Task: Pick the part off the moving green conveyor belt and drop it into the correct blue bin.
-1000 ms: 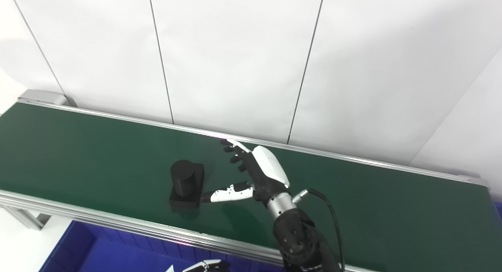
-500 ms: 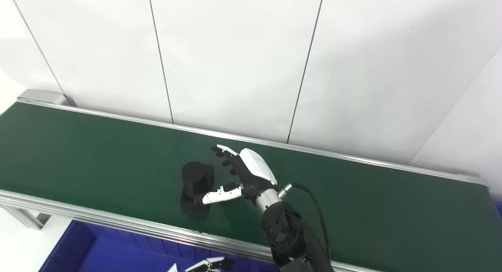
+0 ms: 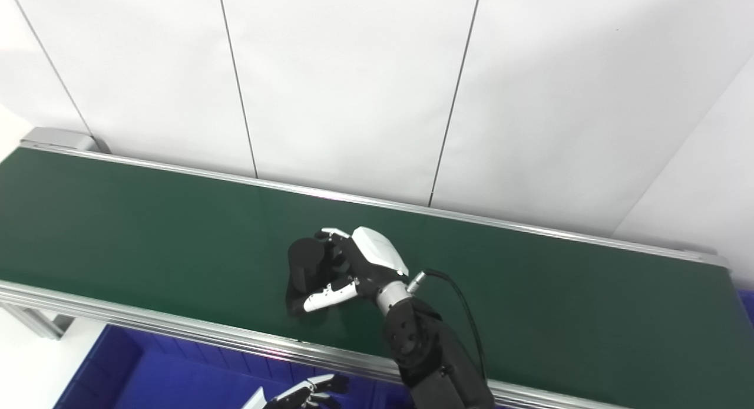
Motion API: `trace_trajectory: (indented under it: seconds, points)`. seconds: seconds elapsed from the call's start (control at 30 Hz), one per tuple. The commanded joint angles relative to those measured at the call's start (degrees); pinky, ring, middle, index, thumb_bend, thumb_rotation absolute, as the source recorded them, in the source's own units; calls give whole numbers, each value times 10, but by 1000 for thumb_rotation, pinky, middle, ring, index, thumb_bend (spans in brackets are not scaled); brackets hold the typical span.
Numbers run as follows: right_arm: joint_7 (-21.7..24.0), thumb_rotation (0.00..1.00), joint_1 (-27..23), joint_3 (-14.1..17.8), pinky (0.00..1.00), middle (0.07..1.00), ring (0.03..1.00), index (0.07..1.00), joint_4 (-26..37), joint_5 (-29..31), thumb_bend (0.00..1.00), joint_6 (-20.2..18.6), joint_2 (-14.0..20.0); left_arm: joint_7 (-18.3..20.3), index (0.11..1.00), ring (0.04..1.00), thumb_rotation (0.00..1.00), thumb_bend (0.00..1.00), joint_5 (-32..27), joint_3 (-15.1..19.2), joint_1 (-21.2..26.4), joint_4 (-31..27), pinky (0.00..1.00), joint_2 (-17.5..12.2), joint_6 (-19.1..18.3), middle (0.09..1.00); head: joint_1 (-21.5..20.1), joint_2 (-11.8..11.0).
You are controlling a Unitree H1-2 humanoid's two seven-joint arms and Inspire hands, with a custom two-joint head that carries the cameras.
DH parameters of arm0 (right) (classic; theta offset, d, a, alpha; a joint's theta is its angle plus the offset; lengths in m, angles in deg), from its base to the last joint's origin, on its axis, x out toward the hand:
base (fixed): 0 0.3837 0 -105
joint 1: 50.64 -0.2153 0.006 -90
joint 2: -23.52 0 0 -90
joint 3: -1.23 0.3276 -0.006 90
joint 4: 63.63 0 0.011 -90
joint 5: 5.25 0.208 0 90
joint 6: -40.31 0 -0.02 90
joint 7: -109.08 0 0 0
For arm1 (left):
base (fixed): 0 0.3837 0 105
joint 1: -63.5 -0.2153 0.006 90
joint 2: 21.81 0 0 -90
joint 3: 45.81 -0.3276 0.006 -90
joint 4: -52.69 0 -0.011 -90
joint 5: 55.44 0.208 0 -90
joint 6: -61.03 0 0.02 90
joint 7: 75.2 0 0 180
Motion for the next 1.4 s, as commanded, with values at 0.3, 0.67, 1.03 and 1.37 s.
trace_trajectory:
  seconds: [0.3,0.67,1.03,1.37]
  points:
    - [-79,369,-29,-30,541,764,666,813,-107,-17,859,48,-43,-10,856,738,370,914,7,3,-8,-27,640,-7,14,813,0,9]
    - [-235,161,-28,-47,437,569,512,503,-179,-47,501,112,-69,-2,859,717,371,912,-2,10,-10,-29,621,-8,14,811,-4,12]
    - [-335,150,-27,-53,305,469,377,492,-210,-69,496,108,-79,0,866,723,380,919,-7,13,-10,-27,621,-9,14,817,-6,13]
    - [-358,146,-6,-41,301,487,380,493,-147,-67,501,103,-66,5,862,723,388,926,-14,18,-11,-29,619,-10,14,814,-15,18]
